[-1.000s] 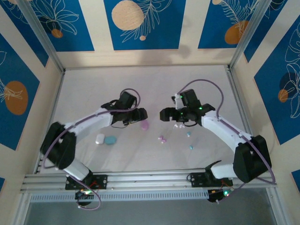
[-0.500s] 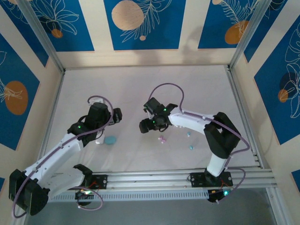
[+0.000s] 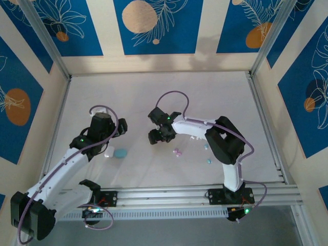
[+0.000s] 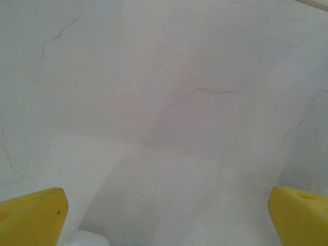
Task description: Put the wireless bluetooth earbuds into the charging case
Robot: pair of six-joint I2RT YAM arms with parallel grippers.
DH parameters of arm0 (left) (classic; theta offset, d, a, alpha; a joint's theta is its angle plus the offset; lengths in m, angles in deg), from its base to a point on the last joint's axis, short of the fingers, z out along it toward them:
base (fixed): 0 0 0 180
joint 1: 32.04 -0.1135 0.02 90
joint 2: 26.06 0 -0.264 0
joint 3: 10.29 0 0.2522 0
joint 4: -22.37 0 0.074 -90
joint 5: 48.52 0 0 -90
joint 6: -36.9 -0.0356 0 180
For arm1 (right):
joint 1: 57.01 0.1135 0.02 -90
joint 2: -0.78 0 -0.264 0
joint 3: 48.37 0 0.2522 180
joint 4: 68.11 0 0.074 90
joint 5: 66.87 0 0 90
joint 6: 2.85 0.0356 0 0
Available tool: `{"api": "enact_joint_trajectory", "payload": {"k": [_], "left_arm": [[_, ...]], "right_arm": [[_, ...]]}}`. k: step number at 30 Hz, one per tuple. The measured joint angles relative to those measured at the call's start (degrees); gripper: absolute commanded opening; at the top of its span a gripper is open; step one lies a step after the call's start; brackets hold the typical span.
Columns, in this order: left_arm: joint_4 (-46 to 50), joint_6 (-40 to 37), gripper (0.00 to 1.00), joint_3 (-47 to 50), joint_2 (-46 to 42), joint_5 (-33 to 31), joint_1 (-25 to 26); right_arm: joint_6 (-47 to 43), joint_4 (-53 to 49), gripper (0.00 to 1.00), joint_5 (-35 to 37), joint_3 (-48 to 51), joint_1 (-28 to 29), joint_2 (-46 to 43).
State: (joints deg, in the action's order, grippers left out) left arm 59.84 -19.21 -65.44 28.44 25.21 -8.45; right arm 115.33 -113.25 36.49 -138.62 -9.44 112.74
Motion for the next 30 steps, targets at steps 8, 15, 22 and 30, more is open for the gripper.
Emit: {"api": "enact_joint_trajectory", "payload": {"k": [8,15,22,30], "left_arm": [[1.0,0.0,1.0,0.0,0.0,1.3,-1.0],[0.7,-0.5,1.0,0.0,-0.2,2.5,-1.7],[-2.3,-1.5,1.0,0.4,-1.6,7.0,-3.0],[-10.6,-4.3,0.92,0.6,-0.3,24.3,-3.3]], "right_arm": [[-0.2,-1.1,0.57,1.6,-1.5,0.1,2.3],[-1.9,-0.7,0.44,2.1,-1.6,0.2,2.4],[-7.3,5.2,0.41,0.5,2.3,0.2,-1.2],[-20.9,20.2,0.4,-11.3,16.7,-3.1,-23.3]]}}
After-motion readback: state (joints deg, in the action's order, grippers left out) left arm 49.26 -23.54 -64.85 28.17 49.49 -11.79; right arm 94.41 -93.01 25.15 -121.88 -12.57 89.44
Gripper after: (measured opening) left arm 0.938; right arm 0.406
